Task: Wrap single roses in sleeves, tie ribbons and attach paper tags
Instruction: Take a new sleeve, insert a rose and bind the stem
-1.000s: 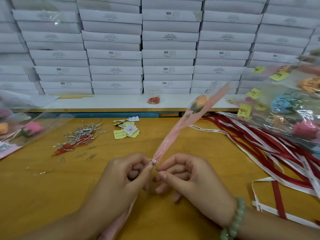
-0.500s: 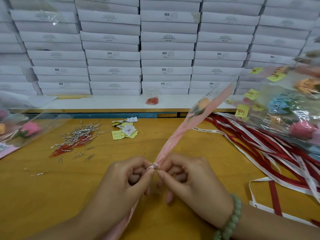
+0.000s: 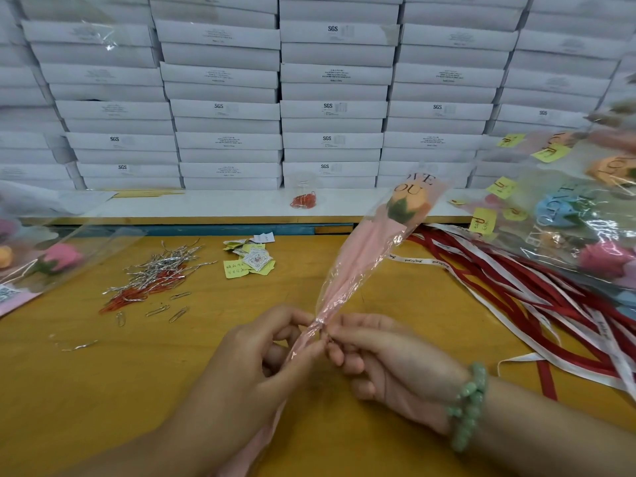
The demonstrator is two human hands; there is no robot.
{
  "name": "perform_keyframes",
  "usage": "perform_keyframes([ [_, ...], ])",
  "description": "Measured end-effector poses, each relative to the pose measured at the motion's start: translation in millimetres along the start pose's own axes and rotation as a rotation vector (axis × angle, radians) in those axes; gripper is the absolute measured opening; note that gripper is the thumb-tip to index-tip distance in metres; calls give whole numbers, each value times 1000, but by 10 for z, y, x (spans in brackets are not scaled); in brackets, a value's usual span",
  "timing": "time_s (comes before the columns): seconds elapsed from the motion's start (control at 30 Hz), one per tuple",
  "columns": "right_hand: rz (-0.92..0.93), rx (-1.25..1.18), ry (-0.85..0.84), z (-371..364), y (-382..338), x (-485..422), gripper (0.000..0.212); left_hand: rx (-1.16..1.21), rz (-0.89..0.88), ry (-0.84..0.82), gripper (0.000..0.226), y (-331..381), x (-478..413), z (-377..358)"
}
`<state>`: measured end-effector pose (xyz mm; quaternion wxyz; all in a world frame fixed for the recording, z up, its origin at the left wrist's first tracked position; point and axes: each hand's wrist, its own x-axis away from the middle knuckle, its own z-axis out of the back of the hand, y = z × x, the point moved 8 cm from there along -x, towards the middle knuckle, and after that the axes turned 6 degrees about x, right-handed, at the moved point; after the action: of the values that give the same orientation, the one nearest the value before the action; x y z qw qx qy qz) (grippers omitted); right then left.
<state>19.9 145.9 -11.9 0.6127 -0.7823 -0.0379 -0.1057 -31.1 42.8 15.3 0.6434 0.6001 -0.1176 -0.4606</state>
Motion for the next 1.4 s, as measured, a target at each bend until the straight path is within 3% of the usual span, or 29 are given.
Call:
perform_keyframes([
  [0.13,149,302,43,139,-174,-52,16,84,47,-46,21,-31,-2,-43],
  [0.33,237,723,134,363,-311,-104,12,308,221,-87,39,-178,9,-102],
  [0.37,254,923,206,434,-359,-89,13,324,242,-83,41,-202,7,-99],
  [0.47,252,1896,560,616,-583,-22,19,342,269,-75,45,-221,-2,-69],
  [0.53,126,2133,730,800,-677,4,24,327,273,-74,41,-216,-12,-45],
  [0.63,-117,2235,872,1120,-751,67,36,313,278,-56,32,-229,-26,-24],
  [0.73,-285,2266,862,1310,-709,89,38,326,286,-49,29,-232,-27,-33],
  [0.93,-287,2235,868,1320,-690,77,39,250,303,-184,30,-176,6,-116],
  [1.07,-384,2236,854,1366,-658,106,34,216,307,-227,41,-160,-4,-139],
  [1.3,-114,2206,706,1063,-667,6,34,261,305,-269,43,-150,-10,-153],
  [1.4,110,2090,582,811,-638,-22,18,275,298,-282,43,-162,-2,-158],
])
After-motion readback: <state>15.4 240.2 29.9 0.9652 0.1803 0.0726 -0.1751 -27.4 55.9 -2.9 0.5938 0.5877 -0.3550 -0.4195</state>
